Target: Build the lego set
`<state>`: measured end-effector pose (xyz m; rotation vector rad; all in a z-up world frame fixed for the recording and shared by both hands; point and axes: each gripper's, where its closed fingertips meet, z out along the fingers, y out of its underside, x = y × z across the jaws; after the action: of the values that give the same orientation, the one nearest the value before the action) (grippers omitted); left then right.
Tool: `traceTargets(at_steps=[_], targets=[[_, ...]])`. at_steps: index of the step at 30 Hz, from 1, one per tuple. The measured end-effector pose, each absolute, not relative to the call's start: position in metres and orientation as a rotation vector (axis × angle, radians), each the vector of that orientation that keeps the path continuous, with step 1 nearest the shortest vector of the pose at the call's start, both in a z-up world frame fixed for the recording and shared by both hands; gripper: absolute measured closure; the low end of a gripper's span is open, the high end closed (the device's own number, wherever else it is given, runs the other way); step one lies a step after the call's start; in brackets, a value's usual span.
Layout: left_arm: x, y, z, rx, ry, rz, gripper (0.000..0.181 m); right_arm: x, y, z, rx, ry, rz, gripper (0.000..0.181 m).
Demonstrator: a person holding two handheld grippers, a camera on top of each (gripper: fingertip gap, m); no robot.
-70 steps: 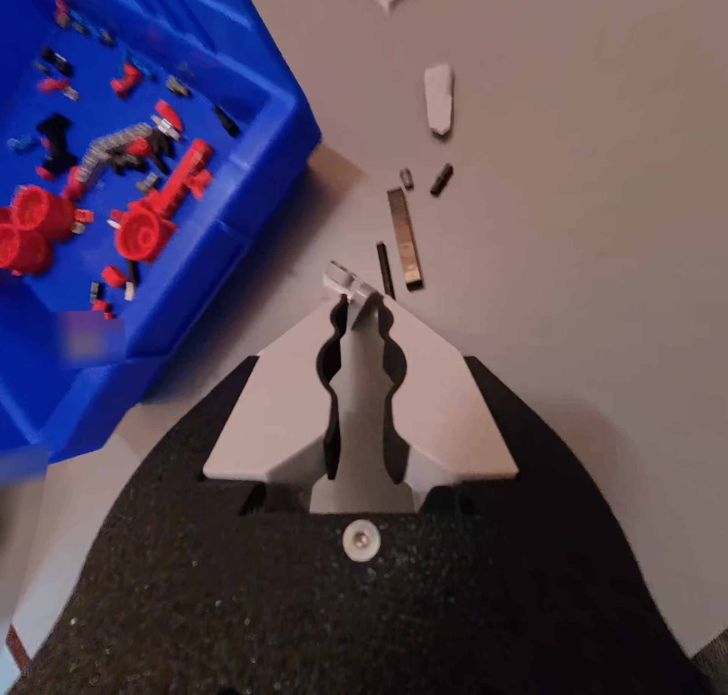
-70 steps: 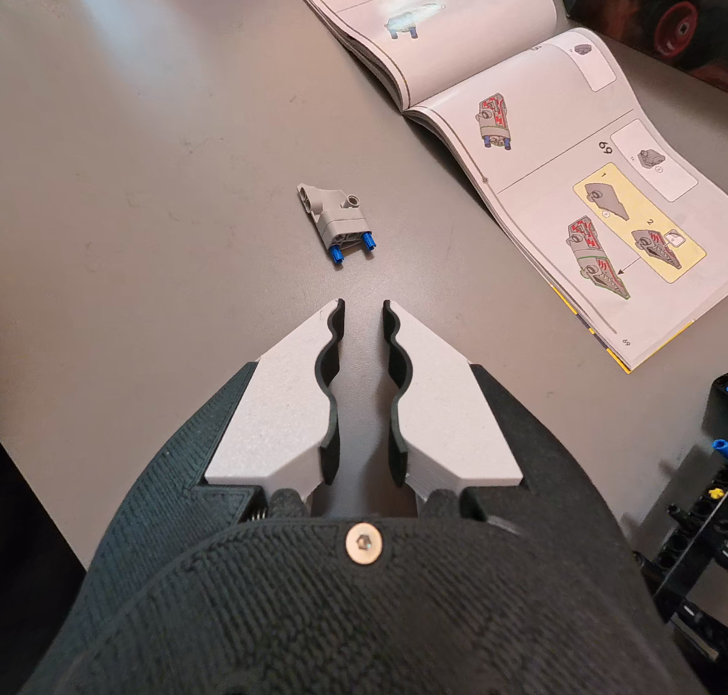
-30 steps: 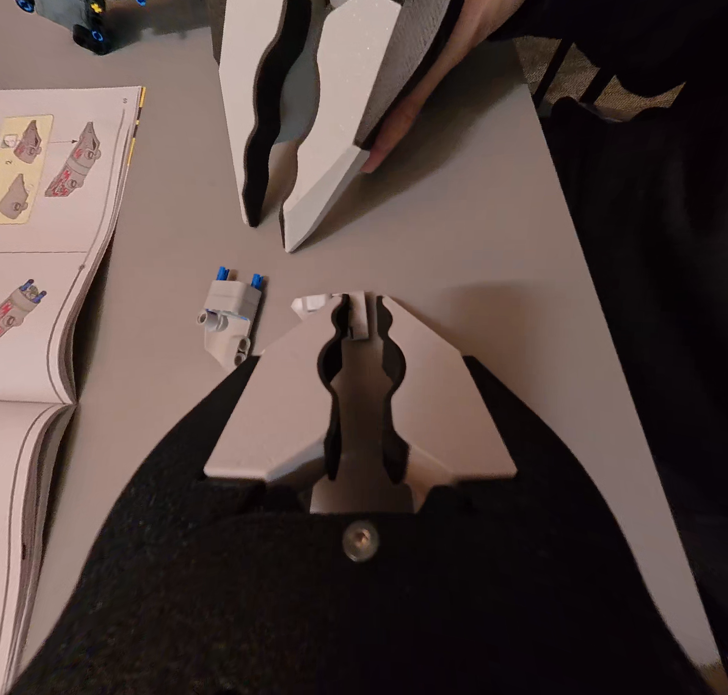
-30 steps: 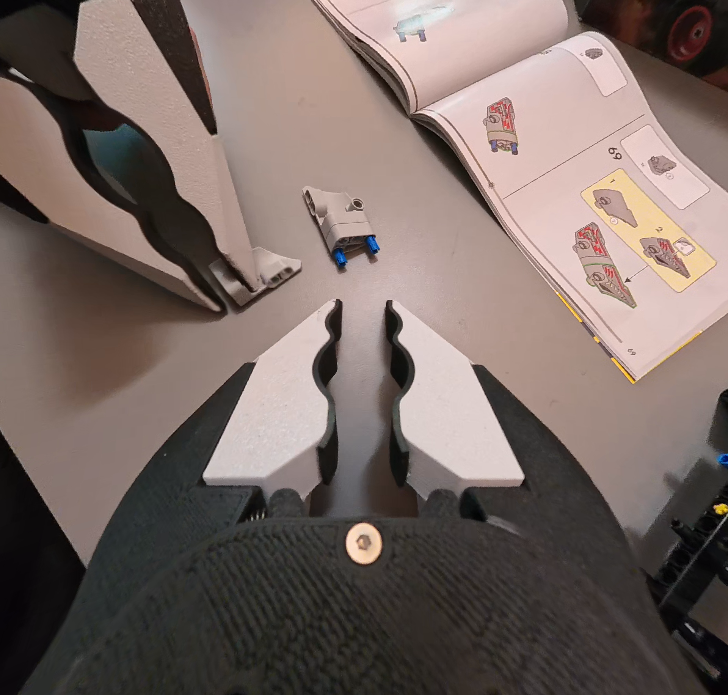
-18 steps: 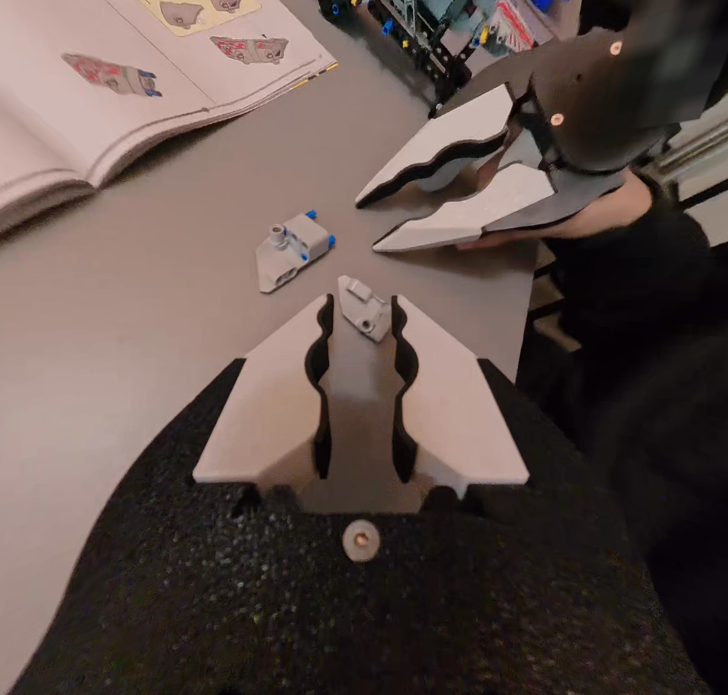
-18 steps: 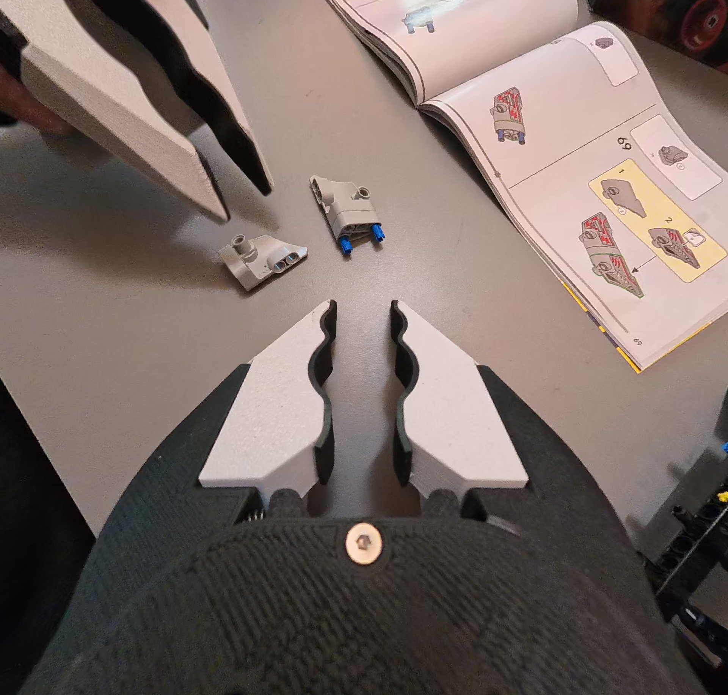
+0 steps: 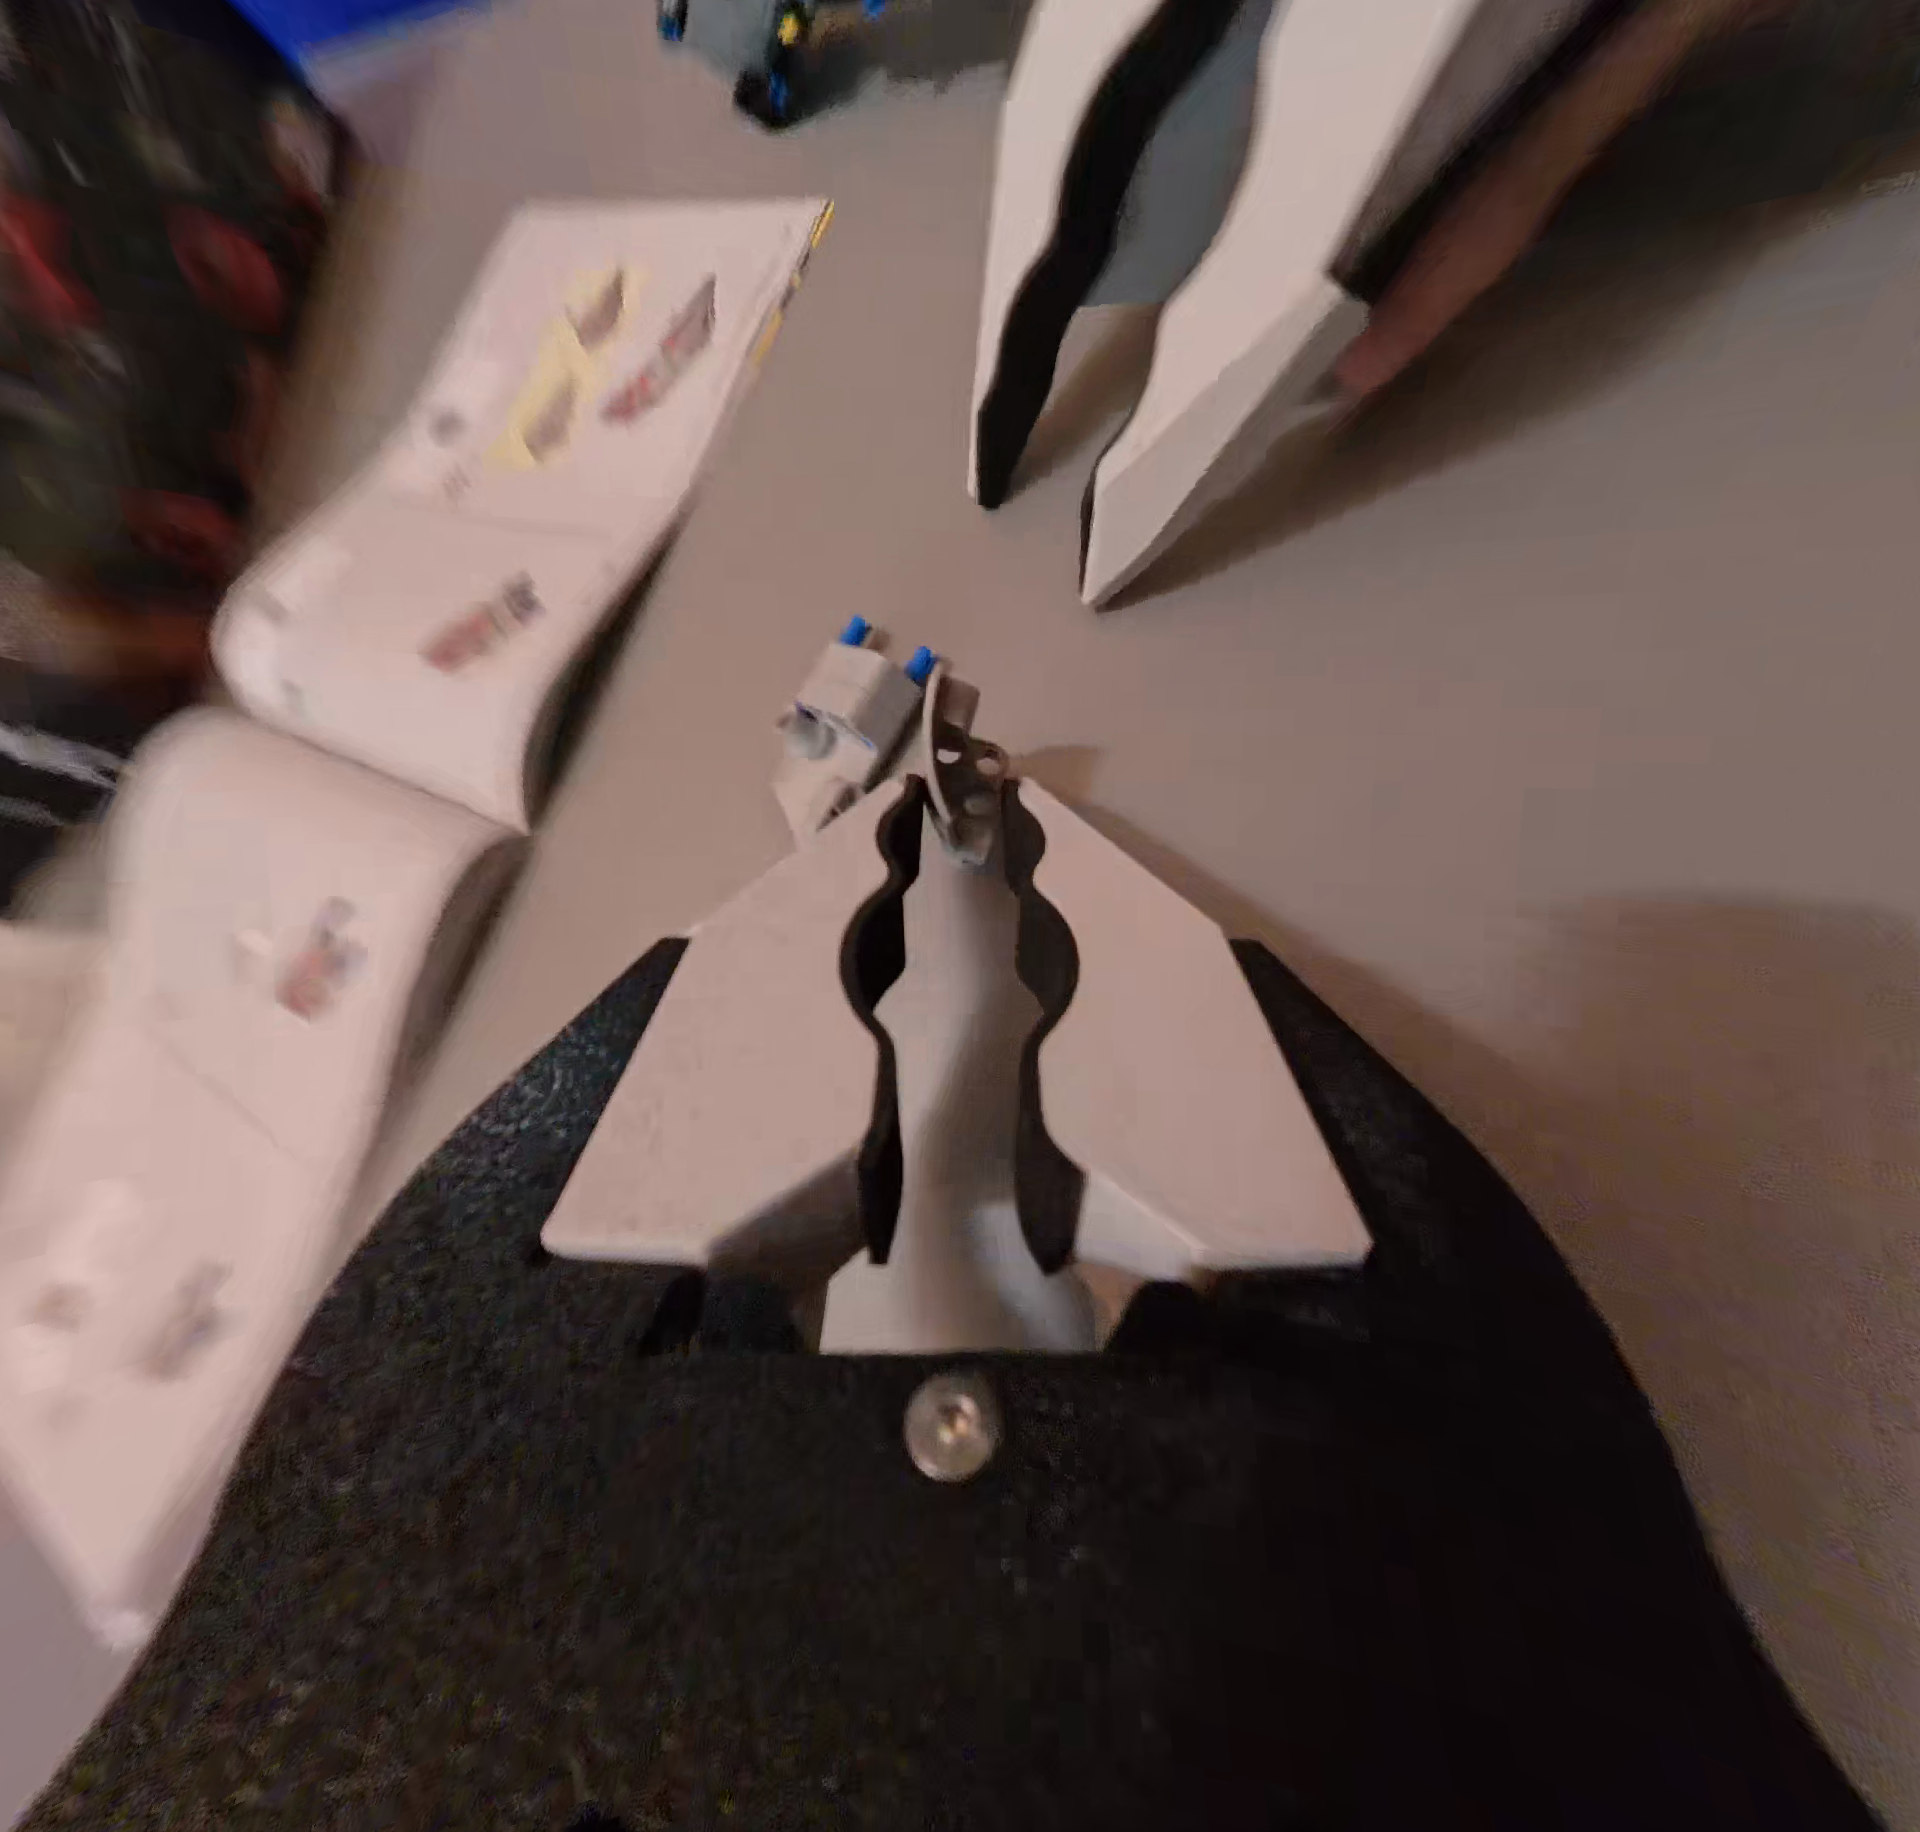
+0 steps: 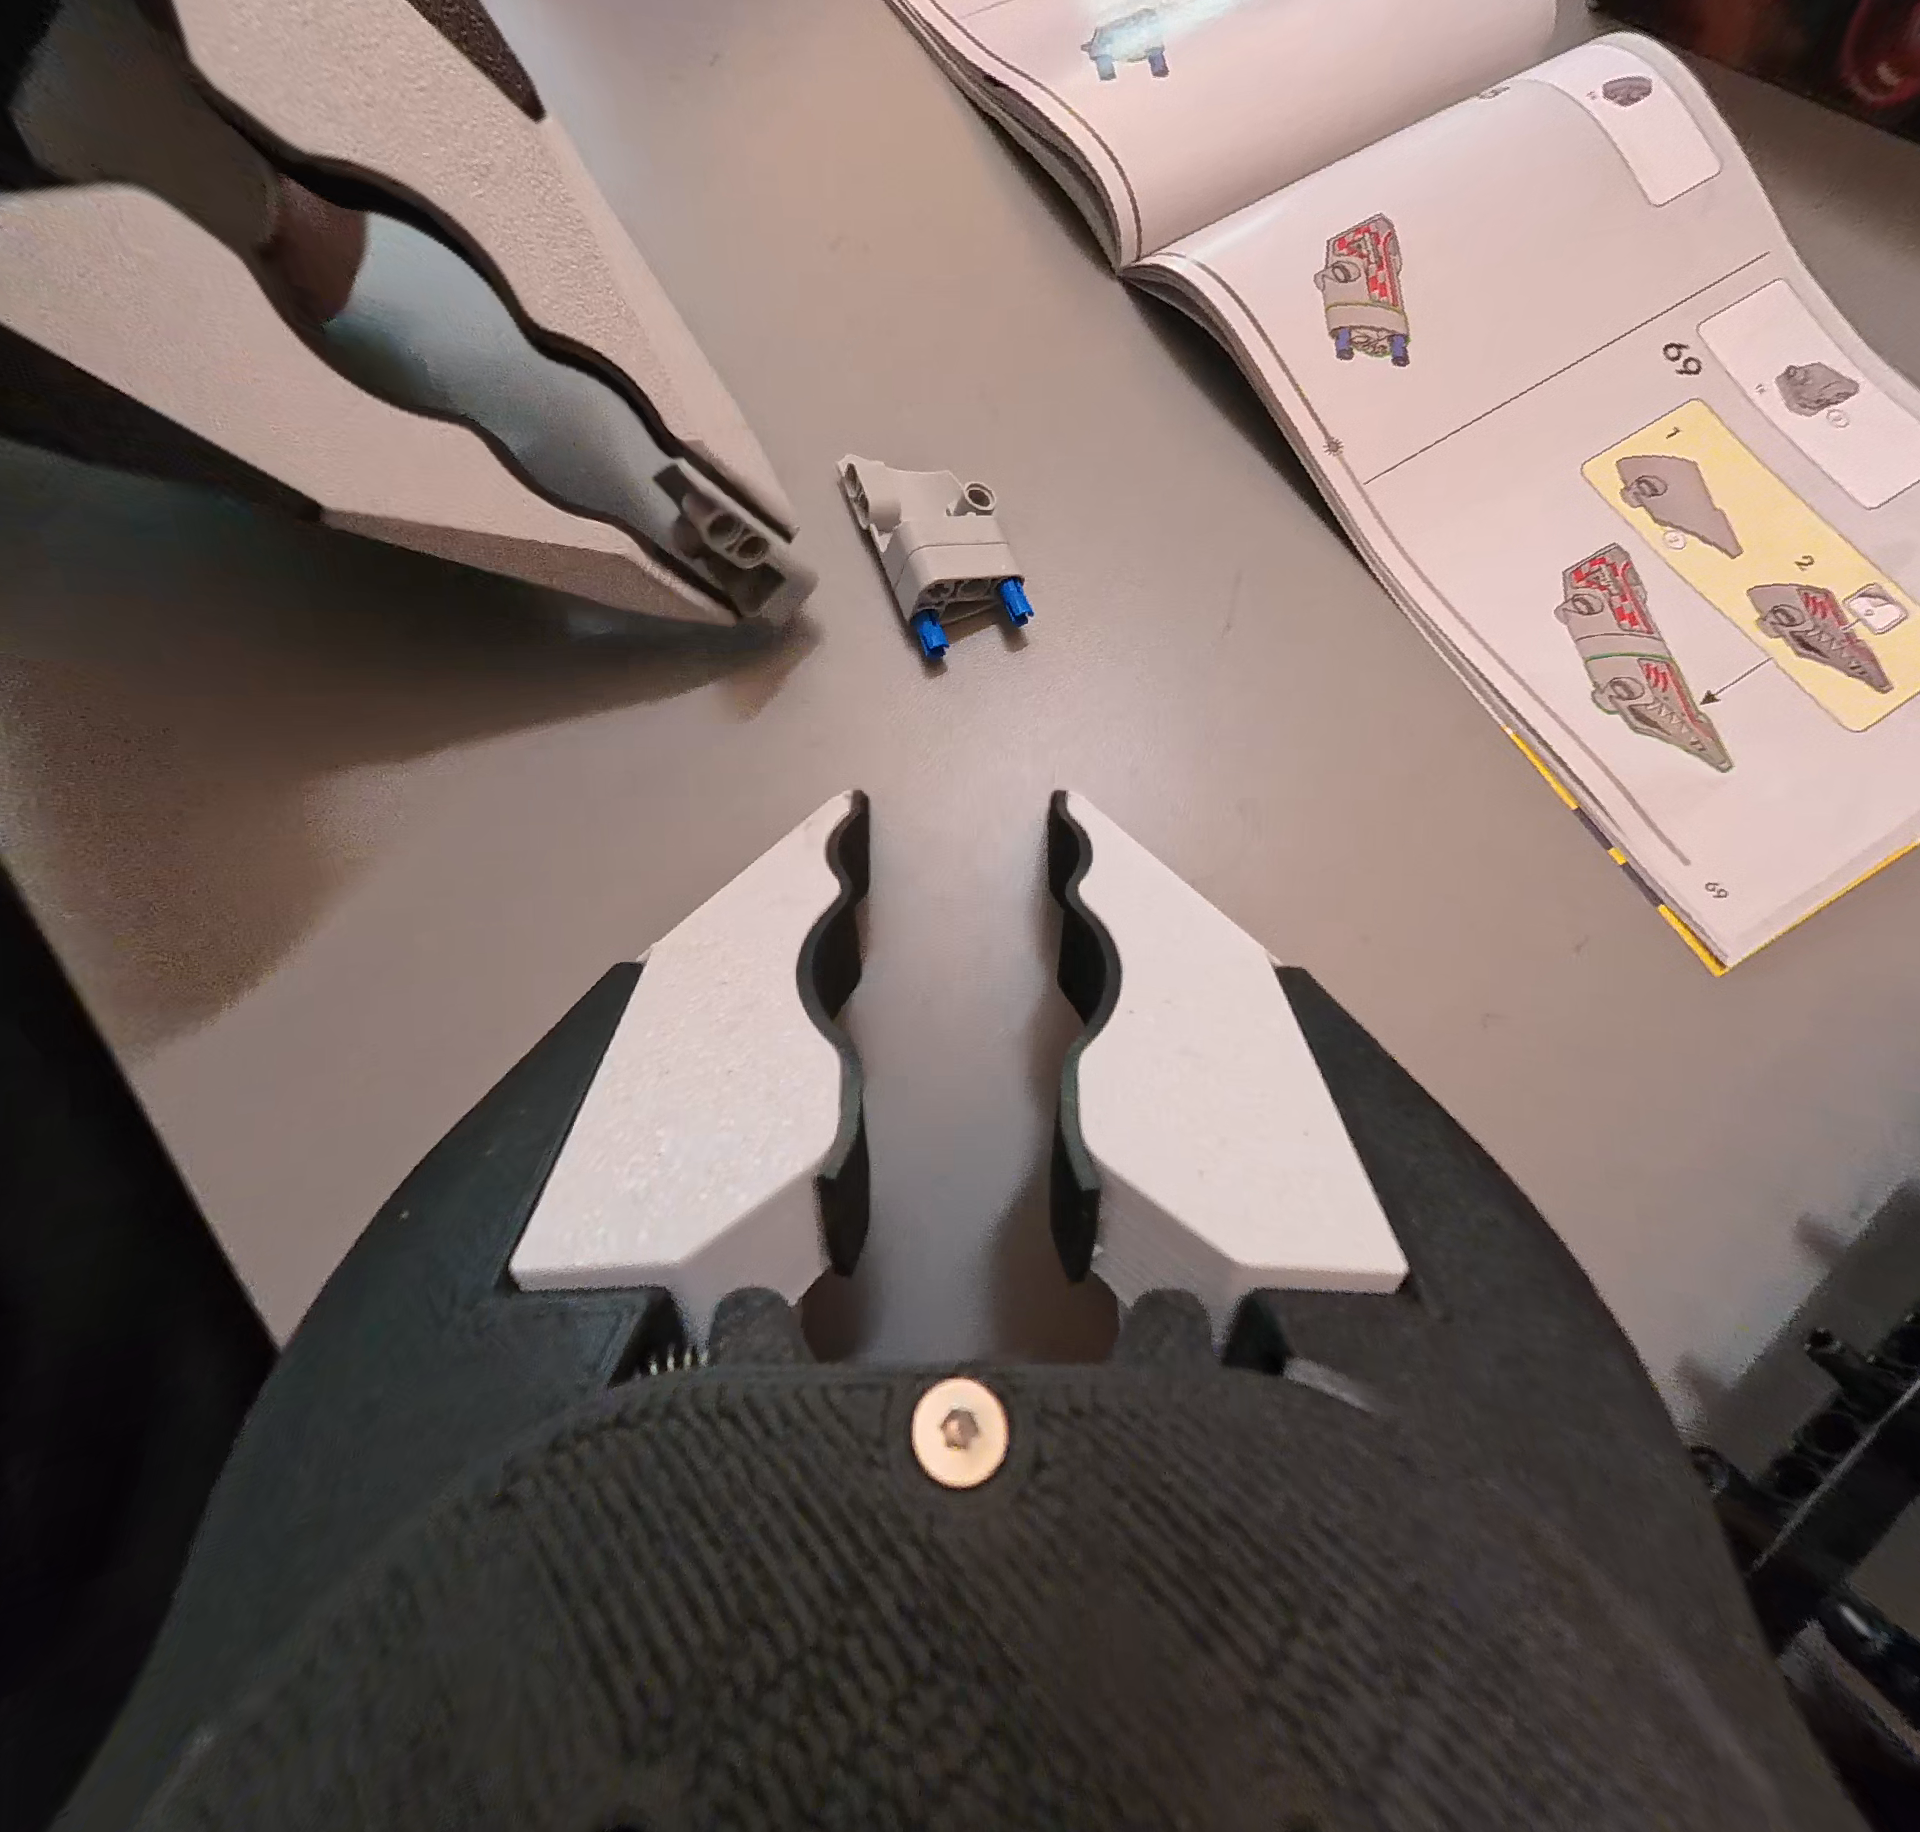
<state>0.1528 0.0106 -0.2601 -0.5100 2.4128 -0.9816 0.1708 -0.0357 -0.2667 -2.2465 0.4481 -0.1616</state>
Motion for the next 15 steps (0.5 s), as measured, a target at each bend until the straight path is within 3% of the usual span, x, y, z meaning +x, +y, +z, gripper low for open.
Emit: traceTargets(at_steps=[1, 8, 12, 15], targets=[[0.154, 0.011, -0.259, -0.367, 2.370, -0.918, 0.169, 0.168, -0.036, -0.266, -2.242, 0.444, -0.136, 0.145], [0.142, 0.006, -0.262, -0.022, 2.293, -0.790, 0.166, 0.149, -0.020, -0.244, -2.151, 0.311, -0.057, 0.143], [0.135, 0.004, -0.257, -0.151, 2.352, -0.934, 0.140, 0.132, -0.011, -0.246, -2.145, 0.274, 0.046, 0.141], [0.126, 0.006, -0.253, -0.245, 2.407, -1.050, 0.137, 0.126, -0.002, -0.242, -2.106, 0.285, 0.106, 0.144]])
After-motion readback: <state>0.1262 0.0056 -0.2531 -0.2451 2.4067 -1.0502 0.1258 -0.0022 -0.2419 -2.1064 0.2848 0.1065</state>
